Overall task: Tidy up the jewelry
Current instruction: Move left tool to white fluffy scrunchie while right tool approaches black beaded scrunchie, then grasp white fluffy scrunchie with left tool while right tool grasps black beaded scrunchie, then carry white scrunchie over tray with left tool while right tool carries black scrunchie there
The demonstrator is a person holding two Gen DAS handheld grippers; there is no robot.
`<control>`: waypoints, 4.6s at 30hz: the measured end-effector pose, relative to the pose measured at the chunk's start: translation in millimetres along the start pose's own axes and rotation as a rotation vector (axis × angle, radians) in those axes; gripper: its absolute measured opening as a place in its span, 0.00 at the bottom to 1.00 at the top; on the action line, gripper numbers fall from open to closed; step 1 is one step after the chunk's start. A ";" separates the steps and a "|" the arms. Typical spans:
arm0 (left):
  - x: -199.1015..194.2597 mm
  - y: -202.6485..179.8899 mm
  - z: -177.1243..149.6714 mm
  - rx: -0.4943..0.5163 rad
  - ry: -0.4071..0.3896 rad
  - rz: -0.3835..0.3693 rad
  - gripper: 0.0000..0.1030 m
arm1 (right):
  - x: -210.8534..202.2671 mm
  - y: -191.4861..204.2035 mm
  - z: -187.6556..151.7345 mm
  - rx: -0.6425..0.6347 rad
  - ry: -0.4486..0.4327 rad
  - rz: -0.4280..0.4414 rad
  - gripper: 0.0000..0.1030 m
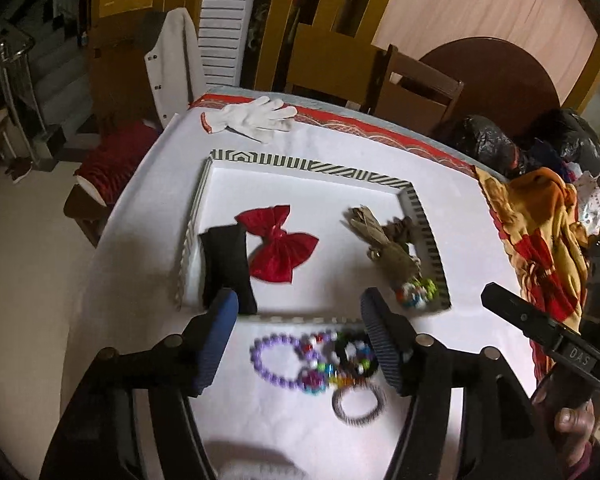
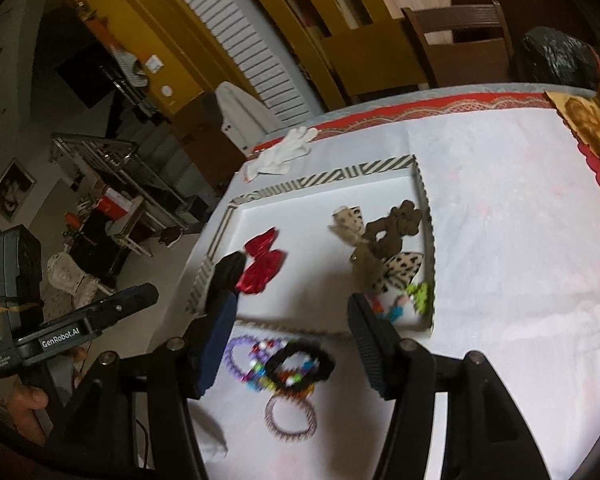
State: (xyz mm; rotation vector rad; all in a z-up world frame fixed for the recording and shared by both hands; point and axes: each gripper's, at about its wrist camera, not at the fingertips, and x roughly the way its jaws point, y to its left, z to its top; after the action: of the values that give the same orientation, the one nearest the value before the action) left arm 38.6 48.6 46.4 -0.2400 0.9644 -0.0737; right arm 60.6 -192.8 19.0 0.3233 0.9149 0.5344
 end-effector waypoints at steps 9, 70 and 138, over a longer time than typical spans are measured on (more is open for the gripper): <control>-36.9 -4.1 -46.7 0.012 -0.033 0.086 0.75 | -23.1 9.5 -37.8 -0.060 0.046 -0.002 0.63; -6.0 57.9 -142.1 -0.234 0.180 -0.022 0.75 | 91.8 -14.7 -58.2 -0.036 0.252 -0.108 0.48; 21.2 37.6 -102.0 -0.252 0.324 -0.003 0.25 | -17.2 -8.2 -47.7 -0.040 0.064 0.007 0.09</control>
State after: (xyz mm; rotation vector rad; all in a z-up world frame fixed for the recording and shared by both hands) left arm -34.8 64.3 -35.1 -0.4715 1.2976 0.0070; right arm 15.6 -207.3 -1.1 0.2743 0.9637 0.5717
